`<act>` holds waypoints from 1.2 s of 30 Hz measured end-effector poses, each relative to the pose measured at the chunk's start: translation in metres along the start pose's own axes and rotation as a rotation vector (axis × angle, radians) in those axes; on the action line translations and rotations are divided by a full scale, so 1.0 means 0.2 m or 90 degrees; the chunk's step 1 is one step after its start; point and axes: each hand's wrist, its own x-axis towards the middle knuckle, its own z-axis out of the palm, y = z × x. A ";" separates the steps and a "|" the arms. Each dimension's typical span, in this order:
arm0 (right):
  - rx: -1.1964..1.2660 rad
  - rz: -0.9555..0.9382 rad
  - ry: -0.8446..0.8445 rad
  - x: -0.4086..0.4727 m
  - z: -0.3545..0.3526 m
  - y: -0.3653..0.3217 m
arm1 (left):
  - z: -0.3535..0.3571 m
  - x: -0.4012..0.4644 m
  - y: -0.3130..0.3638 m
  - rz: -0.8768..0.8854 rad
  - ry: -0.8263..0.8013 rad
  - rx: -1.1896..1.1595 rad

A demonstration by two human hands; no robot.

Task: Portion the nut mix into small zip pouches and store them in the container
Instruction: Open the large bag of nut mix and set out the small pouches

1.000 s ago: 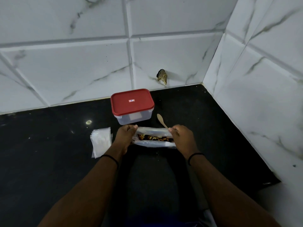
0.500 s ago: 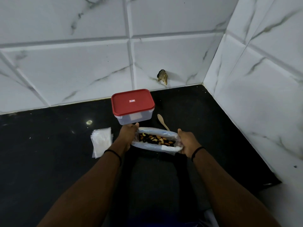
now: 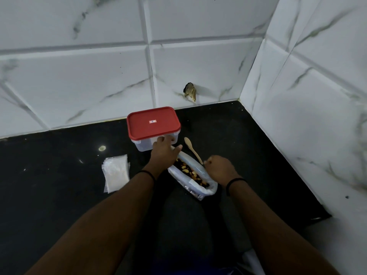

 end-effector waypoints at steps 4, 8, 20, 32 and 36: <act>0.078 -0.093 0.049 -0.02 0.02 -0.13 | 0.00 -0.15 0.02 -0.153 0.162 -0.006; 0.025 -0.110 0.033 0.00 0.06 -0.19 | 0.06 -0.27 0.01 -0.435 0.008 -0.323; 0.052 -0.021 0.182 -0.01 -0.02 0.04 | 0.09 -0.19 0.06 -0.251 -0.029 -0.164; 0.074 -0.017 0.185 0.01 -0.04 0.06 | 0.12 -0.19 0.13 -0.185 -0.038 -0.135; 0.072 -0.058 0.141 0.04 -0.06 0.06 | 0.14 -0.22 0.17 -0.170 -0.035 -0.111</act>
